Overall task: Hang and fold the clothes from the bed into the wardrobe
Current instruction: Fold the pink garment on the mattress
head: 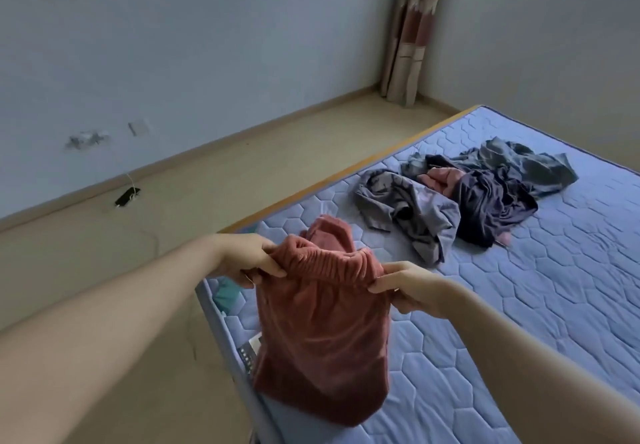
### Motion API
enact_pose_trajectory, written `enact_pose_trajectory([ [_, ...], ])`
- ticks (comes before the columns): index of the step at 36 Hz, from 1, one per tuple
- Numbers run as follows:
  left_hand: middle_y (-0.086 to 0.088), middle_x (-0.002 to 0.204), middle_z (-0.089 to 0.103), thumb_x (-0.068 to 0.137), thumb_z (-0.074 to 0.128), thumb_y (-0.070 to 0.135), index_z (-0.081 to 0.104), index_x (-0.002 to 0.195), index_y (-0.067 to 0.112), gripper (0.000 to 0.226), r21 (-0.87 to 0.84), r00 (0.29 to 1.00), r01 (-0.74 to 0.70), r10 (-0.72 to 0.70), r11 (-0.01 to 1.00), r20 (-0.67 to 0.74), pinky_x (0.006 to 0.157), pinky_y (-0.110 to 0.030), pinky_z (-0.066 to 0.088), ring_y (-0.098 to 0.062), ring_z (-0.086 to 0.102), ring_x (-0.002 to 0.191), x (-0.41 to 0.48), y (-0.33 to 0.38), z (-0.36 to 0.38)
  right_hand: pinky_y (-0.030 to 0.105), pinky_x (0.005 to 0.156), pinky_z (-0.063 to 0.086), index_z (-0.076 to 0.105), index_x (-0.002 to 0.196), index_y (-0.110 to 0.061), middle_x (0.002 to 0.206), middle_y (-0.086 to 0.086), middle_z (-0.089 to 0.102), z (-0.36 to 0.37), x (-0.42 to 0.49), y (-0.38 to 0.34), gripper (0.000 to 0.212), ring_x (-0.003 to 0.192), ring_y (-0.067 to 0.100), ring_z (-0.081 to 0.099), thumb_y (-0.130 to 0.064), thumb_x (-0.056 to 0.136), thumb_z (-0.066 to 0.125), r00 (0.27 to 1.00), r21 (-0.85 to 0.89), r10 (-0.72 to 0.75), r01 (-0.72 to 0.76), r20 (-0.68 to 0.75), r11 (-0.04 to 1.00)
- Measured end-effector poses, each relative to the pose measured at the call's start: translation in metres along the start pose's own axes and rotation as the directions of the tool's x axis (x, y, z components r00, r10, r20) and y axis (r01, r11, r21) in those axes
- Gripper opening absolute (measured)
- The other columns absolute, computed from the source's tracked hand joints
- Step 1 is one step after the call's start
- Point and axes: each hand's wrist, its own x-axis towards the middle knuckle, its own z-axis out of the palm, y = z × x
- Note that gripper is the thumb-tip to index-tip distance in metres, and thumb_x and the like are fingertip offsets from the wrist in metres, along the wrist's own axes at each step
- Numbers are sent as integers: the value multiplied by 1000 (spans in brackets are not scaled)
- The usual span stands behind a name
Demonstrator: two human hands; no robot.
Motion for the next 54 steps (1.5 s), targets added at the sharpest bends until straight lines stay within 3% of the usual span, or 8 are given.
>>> enact_pose_trajectory([
  [8,-5,74,58,90,57,4,56,104,10,15,-350,957,-128,24,928,-288,48,-19,51,-6,57,45,86,4,-12,19,51,46,60,95,-14,81,3,61,-10,69,-6,11,46,10,62,-6,89,57,923,197,-53,137,-382,971],
  [14,-11,150,28,90,59,13,18,148,21,72,-300,837,-250,50,920,-545,106,-40,37,-29,37,133,154,-4,-17,16,77,42,16,148,-26,122,-9,37,-20,122,-14,71,113,11,45,0,91,51,868,257,-166,314,-469,914],
  [18,-9,155,19,90,56,6,14,149,17,73,-203,877,-213,95,956,-472,113,-38,26,-22,24,141,177,-24,-1,16,79,44,22,147,-15,105,-10,45,-8,151,9,74,104,12,46,8,84,54,865,222,-121,257,-488,941],
  [29,12,155,14,91,50,19,20,148,23,65,380,956,-155,235,912,-174,105,-28,32,-15,32,136,207,-87,55,37,113,29,17,149,-30,156,-8,13,60,185,103,77,141,10,22,-8,83,51,964,-100,37,-66,-264,993],
  [39,1,159,2,85,58,48,9,150,24,86,683,957,-281,150,674,247,117,-36,14,-16,3,146,224,-158,133,35,114,16,15,148,-31,158,-8,7,103,187,178,79,145,13,8,-36,82,59,989,-621,136,-147,-66,770],
  [48,-12,156,-15,71,73,48,-10,149,15,119,880,966,-258,73,399,250,116,-47,1,-31,-12,144,240,-188,170,49,115,5,-7,150,-25,156,7,-19,122,197,214,111,144,32,-13,-38,73,72,981,-872,196,-107,-12,478],
  [51,-16,156,-14,86,62,24,-10,149,12,96,919,974,-225,78,324,211,116,-47,8,-33,-9,144,242,-189,177,53,111,19,6,151,-15,157,19,-2,131,201,220,104,143,41,6,-19,73,75,988,-916,130,-126,-82,382],
  [54,-17,157,-2,97,36,10,2,150,12,63,904,973,-222,142,365,182,114,-45,18,-33,4,144,244,-190,177,49,72,54,64,119,-10,122,24,59,137,212,231,84,104,43,61,-11,39,87,986,-940,-20,-152,-166,305],
])
